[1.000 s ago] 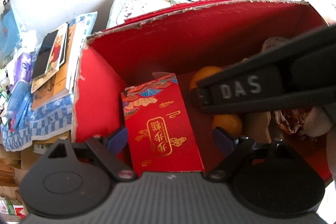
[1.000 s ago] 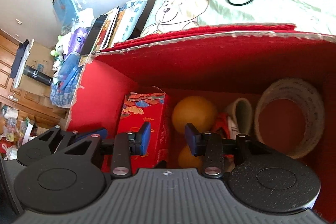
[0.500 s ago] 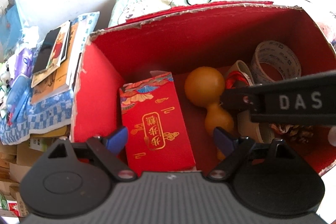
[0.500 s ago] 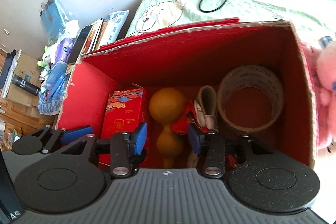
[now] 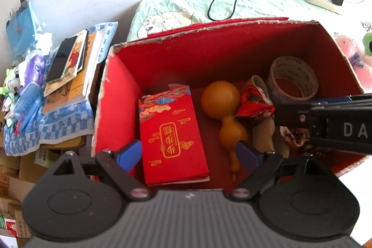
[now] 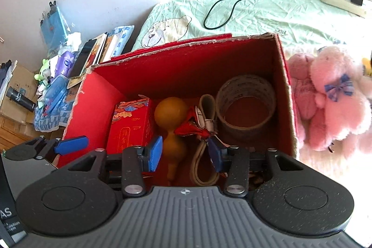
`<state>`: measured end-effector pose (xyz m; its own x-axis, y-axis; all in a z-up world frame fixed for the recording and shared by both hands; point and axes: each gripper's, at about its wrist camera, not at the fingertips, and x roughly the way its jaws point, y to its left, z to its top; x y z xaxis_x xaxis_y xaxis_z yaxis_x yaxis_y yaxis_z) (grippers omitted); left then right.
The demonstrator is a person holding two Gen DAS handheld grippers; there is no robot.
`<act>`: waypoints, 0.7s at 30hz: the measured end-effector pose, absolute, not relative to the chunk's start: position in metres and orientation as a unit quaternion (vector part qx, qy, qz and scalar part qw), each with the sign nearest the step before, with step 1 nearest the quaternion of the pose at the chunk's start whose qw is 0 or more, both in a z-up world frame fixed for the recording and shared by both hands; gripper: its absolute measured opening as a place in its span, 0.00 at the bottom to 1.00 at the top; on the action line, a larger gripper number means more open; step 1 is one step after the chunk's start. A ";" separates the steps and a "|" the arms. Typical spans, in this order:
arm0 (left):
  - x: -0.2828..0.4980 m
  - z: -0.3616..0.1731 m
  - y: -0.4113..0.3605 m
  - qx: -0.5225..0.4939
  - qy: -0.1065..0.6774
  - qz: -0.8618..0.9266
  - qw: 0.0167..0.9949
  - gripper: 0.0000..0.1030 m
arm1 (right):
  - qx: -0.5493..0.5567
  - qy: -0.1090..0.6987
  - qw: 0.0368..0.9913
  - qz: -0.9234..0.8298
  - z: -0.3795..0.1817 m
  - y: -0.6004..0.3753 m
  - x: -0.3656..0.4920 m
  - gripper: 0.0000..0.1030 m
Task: Organize objects
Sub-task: 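Open the right tool to release the gift box beside the gourd, then withdraw the right tool up out of the red box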
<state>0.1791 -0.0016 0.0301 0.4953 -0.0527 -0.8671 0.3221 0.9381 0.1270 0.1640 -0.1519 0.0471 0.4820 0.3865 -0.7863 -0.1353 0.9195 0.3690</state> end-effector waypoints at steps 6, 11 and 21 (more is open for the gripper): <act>0.160 0.047 0.003 0.127 0.474 -0.099 0.866 0.85 | 0.128 0.472 0.859 0.154 0.058 -0.159 0.143 0.46; 0.142 0.057 0.004 0.113 0.469 -0.091 0.871 0.85 | 0.132 0.460 0.863 0.162 0.067 -0.169 0.124 0.46; 0.105 0.061 -0.003 0.097 0.464 -0.075 0.877 0.85 | 0.132 0.459 0.861 0.174 0.070 -0.188 0.093 0.46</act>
<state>0.1055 -0.0029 0.0613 0.5582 -0.0419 -0.8287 0.2211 0.9701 0.0998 0.0932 -0.1883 0.0701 0.5180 0.4208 -0.7447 -0.1781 0.9046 0.3873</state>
